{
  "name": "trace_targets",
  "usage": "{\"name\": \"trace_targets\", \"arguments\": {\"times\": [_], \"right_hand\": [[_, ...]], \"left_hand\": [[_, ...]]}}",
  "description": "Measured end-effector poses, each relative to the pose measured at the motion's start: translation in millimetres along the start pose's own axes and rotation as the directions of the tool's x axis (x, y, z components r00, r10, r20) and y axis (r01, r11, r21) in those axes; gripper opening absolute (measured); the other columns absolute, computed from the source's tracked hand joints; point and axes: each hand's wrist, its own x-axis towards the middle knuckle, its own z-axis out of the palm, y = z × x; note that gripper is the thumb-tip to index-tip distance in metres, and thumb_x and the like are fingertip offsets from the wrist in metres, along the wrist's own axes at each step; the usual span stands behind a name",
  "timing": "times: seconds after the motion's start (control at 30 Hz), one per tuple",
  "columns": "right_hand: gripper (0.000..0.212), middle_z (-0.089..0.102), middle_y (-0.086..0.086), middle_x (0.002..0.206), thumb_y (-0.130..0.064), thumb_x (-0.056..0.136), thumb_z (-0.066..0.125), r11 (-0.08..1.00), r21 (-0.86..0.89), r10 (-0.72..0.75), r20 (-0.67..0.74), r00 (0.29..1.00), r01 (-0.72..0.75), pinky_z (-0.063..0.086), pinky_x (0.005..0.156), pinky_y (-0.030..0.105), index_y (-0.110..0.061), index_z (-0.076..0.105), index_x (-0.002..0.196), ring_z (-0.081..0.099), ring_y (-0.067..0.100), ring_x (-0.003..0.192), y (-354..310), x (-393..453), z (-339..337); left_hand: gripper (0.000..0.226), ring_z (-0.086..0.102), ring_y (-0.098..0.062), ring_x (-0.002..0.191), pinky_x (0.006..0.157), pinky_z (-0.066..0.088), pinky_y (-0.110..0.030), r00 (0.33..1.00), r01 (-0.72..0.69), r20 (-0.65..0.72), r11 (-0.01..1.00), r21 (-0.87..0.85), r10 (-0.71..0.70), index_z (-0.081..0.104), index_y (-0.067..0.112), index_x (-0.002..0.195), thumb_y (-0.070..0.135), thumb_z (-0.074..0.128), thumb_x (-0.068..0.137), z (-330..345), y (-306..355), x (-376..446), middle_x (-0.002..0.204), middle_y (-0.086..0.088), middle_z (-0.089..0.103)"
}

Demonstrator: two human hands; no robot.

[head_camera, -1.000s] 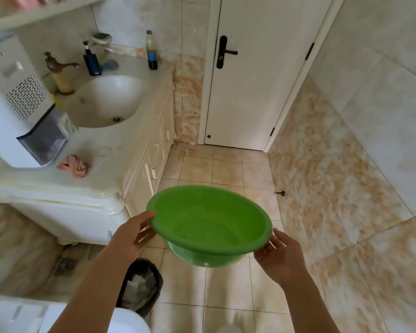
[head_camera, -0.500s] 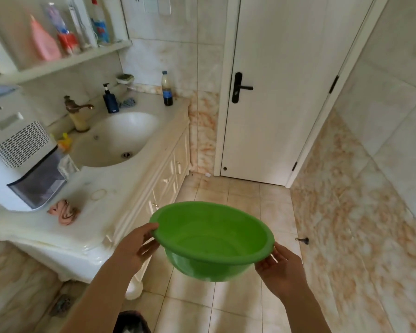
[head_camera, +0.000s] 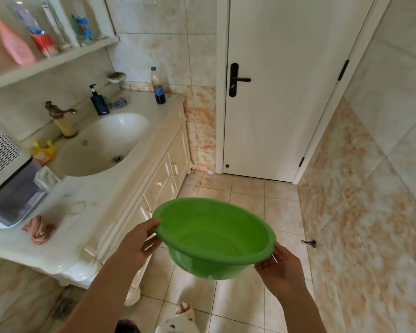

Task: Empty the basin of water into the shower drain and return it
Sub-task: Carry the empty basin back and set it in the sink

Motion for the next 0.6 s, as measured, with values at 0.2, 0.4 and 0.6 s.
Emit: {"name": "trace_targets", "arguments": {"times": [0.2,0.4,0.6], "right_hand": [[0.014,0.061,0.013,0.091,-0.011,0.085,0.057,0.999,0.013,-0.029,-0.023,0.999,0.029,0.048,0.072,0.037,-0.005,0.062,0.096,0.058,0.028,0.082,-22.3,21.2,11.0],[0.014,0.062,0.013,0.094,-0.012,0.086,0.059,0.989,0.062,-0.131,-0.047,0.99,0.134,0.05,0.072,0.038,-0.006,0.063,0.098,0.06,0.028,0.083,-56.0,55.2,44.5],[0.016,0.061,0.013,0.096,-0.012,0.086,0.058,0.984,0.065,-0.161,-0.053,0.986,0.164,0.05,0.074,0.039,-0.007,0.061,0.1,0.059,0.028,0.085,-65.8,104.7,103.7]], "left_hand": [[0.017,0.064,-0.021,0.081,0.065,0.054,-0.032,0.999,0.035,0.031,0.999,0.032,-0.036,0.067,0.013,0.092,0.015,0.076,0.078,36.2,8.7,33.3,0.089,-0.007,0.071],[0.02,0.064,-0.022,0.086,0.065,0.053,-0.031,0.99,0.056,0.124,0.997,0.06,-0.063,0.066,0.012,0.095,0.017,0.076,0.079,92.0,34.8,84.3,0.092,-0.006,0.071],[0.017,0.064,-0.022,0.088,0.066,0.053,-0.032,0.985,0.072,0.157,0.997,0.042,-0.077,0.067,0.013,0.095,0.016,0.075,0.08,118.4,79.9,147.9,0.092,-0.007,0.07]]}}
